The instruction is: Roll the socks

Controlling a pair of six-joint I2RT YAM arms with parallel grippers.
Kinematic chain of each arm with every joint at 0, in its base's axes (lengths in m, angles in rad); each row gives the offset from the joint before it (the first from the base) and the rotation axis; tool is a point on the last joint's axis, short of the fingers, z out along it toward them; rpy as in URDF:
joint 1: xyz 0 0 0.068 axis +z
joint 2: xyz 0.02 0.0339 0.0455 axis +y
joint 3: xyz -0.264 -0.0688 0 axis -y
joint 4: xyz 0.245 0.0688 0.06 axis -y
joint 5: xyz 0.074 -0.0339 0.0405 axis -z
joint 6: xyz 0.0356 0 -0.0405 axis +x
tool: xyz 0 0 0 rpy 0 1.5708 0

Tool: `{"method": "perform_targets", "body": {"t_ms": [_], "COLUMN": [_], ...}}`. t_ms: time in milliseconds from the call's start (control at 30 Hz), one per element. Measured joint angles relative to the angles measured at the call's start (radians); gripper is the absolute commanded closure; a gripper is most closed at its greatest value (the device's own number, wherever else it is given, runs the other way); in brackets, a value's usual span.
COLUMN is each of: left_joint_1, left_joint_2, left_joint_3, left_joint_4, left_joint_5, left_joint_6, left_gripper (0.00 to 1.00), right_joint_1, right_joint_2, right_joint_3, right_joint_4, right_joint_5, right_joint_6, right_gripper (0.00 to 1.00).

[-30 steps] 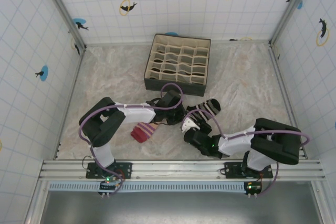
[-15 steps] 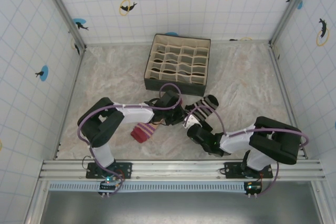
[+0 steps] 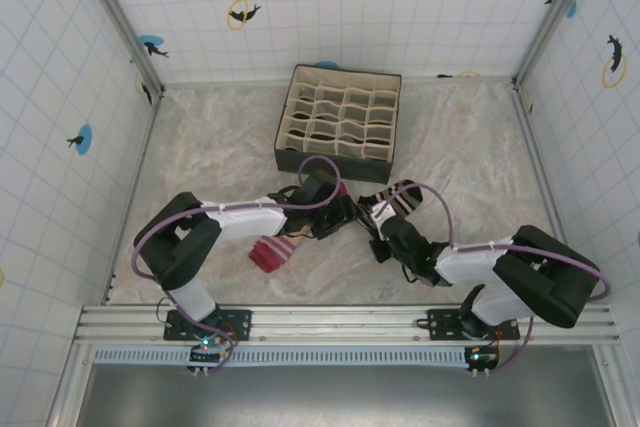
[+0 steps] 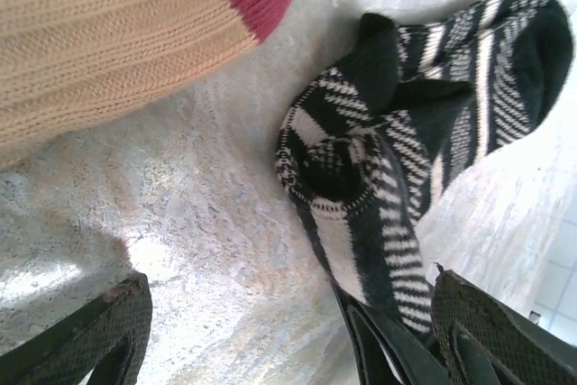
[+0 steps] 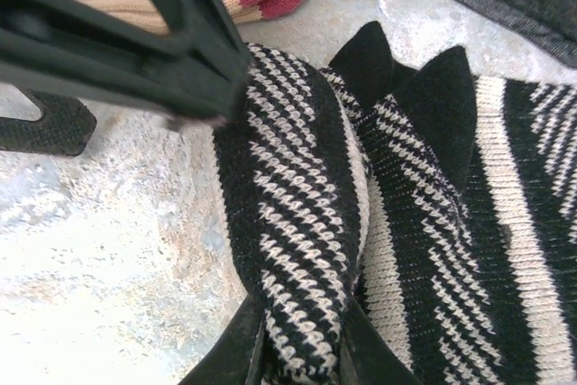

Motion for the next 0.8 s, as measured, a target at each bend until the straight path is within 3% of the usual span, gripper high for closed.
{"method": "perform_targets", "body": {"t_ms": [400,533,800], "left_joint_1": [0.0,0.0,-0.003], "left_joint_2": [-0.074,-0.066,-0.015], "left_joint_3": [-0.067,-0.082,-0.082], "left_joint_4": [0.107,0.132,0.177], "left_joint_5": [-0.014,-0.014,-0.01], "left_joint_6": [0.051,0.054,0.074], "left_gripper": [0.23,0.33,0.37], "right_joint_1": [-0.302,-0.393,-0.517], "right_joint_2": [0.047,0.098,0.219], "right_joint_3": [-0.024,-0.026,-0.015], "right_joint_4": [0.116,0.158,0.244], "right_joint_5": [-0.527,-0.69,-0.926], "right_joint_6": [0.192,0.299,0.504], "right_gripper": [0.99,0.99,1.0]}}
